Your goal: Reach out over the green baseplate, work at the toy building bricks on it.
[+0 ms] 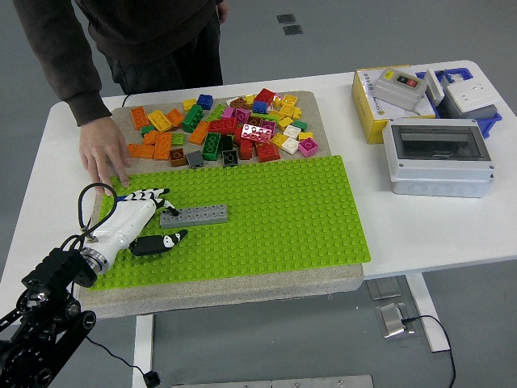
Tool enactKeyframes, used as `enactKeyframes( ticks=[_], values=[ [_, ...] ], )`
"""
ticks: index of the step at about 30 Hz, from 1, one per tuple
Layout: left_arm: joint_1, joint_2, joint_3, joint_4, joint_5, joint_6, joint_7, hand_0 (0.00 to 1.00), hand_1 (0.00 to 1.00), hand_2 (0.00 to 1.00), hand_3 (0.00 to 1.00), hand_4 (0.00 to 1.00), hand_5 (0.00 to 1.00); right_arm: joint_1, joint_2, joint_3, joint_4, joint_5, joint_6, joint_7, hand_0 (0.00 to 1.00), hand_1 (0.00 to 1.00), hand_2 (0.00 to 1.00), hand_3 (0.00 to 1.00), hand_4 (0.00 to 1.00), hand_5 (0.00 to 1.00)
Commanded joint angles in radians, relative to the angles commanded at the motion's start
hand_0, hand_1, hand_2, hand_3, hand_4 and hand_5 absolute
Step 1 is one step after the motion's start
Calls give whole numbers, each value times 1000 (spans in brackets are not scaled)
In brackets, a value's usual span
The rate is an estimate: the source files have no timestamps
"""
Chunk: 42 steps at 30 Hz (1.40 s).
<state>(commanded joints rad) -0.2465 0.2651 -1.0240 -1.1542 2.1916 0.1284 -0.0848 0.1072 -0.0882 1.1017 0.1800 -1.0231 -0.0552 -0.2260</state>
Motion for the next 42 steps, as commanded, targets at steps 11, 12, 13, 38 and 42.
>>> enactKeyframes(
  ticks=[11,12,13,38,42],
  values=[
    [9,-2,-21,-32,7,-1,6,998,979,957,608,722,656,1,0,-8,0,5,-1,-1,644,638,663,581,359,800],
    [11,1,-26,-47,3,-3,8,998,979,957,608,722,656,0,0,-9,0,5,-1,-1,644,638,663,581,359,800],
    [12,4,-31,-63,-4,-5,10,998,979,957,608,722,656,0,-1,-9,0,6,-2,-1,644,638,663,581,359,800],
    [65,17,-264,-56,-138,43,-90,990,958,942,770,633,357,-3,3,-2,0,-1,-7,2,644,638,662,582,358,801],
    [93,-21,-315,-51,-140,47,-96,987,953,941,806,616,316,-3,2,1,0,-2,-11,2,643,638,662,582,358,795]
  ],
)
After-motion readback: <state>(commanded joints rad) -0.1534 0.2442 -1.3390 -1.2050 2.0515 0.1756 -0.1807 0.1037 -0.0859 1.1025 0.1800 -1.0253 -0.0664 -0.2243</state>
